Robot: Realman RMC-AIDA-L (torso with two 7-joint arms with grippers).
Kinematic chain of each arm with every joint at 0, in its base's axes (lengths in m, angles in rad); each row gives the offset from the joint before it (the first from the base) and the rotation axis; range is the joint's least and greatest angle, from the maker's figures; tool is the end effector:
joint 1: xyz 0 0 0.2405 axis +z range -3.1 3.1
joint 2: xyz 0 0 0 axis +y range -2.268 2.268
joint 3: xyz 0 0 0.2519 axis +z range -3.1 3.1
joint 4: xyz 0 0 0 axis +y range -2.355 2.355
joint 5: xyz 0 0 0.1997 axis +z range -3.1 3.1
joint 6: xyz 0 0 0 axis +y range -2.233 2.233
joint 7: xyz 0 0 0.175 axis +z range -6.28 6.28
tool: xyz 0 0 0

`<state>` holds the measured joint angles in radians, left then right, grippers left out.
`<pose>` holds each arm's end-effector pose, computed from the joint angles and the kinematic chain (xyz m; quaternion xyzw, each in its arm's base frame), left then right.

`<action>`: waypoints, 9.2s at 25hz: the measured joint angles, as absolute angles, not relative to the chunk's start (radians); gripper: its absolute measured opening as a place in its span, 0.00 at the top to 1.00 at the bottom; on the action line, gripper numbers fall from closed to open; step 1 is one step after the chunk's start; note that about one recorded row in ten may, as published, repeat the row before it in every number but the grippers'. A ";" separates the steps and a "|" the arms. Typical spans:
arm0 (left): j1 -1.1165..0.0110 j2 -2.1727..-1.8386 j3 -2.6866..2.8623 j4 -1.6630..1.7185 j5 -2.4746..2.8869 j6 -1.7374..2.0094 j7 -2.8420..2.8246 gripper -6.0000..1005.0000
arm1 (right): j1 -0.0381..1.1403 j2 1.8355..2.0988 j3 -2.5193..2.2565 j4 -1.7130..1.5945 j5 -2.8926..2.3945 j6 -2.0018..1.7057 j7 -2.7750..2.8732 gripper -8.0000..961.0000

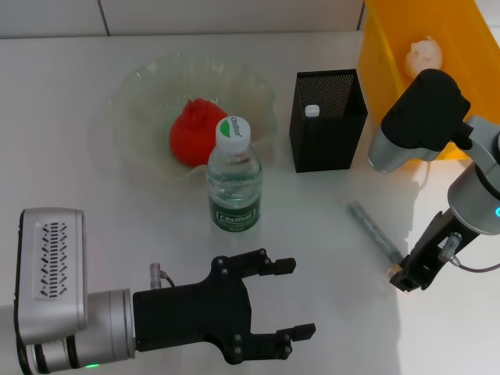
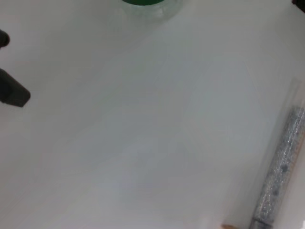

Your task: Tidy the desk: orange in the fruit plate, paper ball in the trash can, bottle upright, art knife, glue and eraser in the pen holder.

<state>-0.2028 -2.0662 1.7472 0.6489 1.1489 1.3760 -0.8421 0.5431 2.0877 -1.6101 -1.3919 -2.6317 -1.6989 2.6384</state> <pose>-0.2194 0.2152 -0.1136 -0.9474 -0.0530 -0.3085 0.0673 0.2092 0.2946 -0.0519 -0.9021 0.3107 -0.2838 0.0956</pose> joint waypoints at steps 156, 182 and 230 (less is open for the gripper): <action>-0.205 -2.069 1.756 0.635 1.150 1.393 -0.827 0.22 | 0.540 2.088 -1.569 -1.259 -2.626 -1.375 2.919 0.67; -0.206 -2.068 1.749 0.635 1.150 1.402 -0.827 0.22 | 0.484 2.081 -1.466 -1.466 -2.533 -1.519 2.830 0.85; -0.202 -2.071 1.748 0.611 1.146 1.424 -0.790 0.22 | 0.619 2.081 -0.831 -0.354 -1.304 -1.256 1.046 0.86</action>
<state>-0.2024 -2.0713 1.7477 0.6114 1.1460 1.4240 -0.7899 0.6191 2.0810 -0.8311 -0.3540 -1.3043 -1.2564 1.0462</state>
